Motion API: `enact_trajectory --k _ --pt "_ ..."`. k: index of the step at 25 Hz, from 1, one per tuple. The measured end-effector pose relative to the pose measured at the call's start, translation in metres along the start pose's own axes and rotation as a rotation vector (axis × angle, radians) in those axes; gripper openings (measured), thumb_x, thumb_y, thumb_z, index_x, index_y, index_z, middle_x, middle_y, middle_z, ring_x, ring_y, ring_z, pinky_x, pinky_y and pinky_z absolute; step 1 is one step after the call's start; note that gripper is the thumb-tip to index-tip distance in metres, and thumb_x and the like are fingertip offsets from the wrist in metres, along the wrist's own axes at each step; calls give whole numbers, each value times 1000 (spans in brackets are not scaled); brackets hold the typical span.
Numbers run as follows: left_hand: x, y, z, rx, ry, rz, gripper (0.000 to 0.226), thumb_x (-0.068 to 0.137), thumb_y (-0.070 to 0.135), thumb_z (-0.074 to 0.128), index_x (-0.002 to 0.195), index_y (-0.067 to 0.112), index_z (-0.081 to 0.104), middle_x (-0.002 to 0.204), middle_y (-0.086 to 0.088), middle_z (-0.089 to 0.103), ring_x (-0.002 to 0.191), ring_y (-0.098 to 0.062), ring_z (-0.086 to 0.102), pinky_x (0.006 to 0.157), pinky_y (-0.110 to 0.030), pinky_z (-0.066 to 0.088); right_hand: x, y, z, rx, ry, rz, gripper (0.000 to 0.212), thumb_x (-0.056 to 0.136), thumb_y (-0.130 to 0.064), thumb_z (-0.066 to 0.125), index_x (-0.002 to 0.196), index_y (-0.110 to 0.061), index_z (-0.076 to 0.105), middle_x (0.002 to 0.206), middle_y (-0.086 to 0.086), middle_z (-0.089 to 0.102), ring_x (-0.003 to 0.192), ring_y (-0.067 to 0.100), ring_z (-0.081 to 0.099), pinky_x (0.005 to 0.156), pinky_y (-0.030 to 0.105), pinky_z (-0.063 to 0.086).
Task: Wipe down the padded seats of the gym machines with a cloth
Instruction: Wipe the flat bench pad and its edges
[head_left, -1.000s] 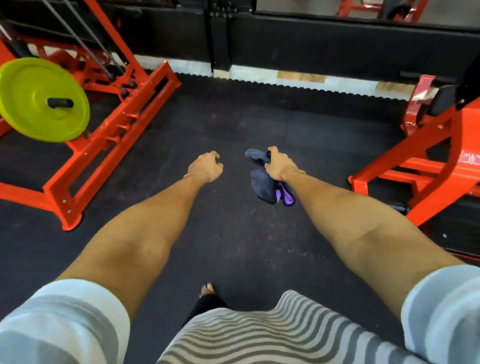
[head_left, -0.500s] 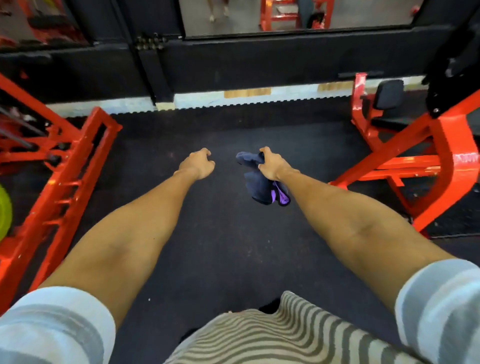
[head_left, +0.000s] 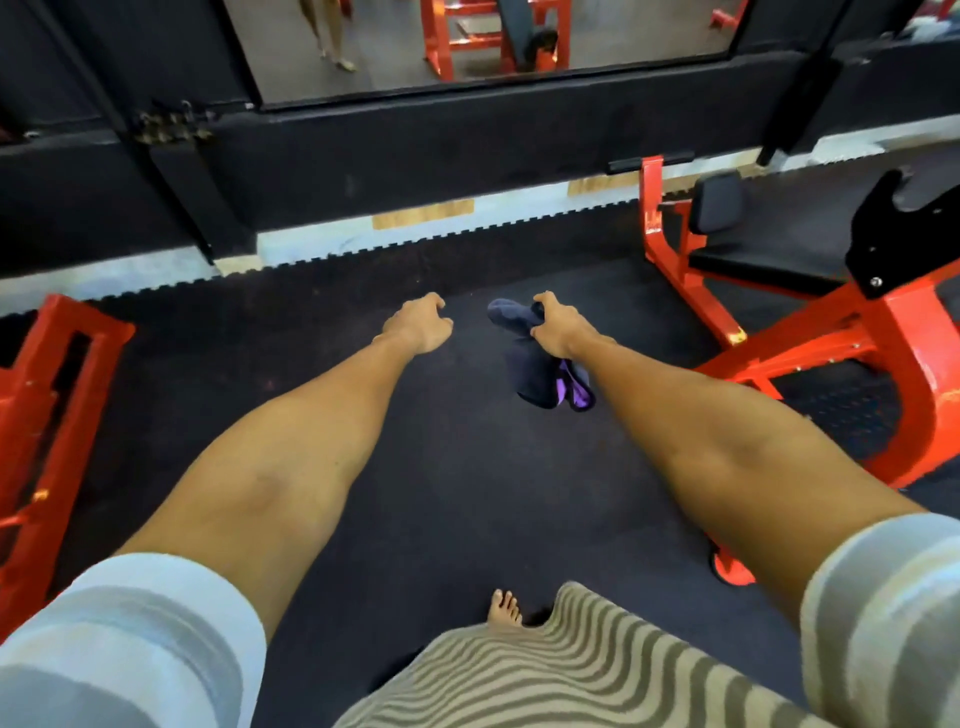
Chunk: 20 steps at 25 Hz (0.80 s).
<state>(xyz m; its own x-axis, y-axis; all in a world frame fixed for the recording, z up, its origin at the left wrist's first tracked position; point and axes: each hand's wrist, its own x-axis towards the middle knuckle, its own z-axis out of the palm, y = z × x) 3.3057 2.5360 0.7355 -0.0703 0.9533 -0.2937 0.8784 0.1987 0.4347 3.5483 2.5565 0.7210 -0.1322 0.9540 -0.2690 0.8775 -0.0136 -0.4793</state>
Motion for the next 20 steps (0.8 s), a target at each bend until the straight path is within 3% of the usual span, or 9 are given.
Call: enact_trajectory --k 9,20 --pt "187 67 -40 47 -18 114 50 100 35 47 149 27 42 147 -7 52 125 -34 54 101 -45 48 168 16 -71 90 87 121 53 97 -23 55 147 -26 36 139 21 53 119 41 56 101 52 49" --pt "454 170 -70 107 -162 335 50 98 33 47 148 26 43 147 -6 51 127 -31 53 95 -40 45 353 55 -155 200 257 347 58 96 -23 60 149 -24 37 141 22 53 123 42 55 101 47 47"
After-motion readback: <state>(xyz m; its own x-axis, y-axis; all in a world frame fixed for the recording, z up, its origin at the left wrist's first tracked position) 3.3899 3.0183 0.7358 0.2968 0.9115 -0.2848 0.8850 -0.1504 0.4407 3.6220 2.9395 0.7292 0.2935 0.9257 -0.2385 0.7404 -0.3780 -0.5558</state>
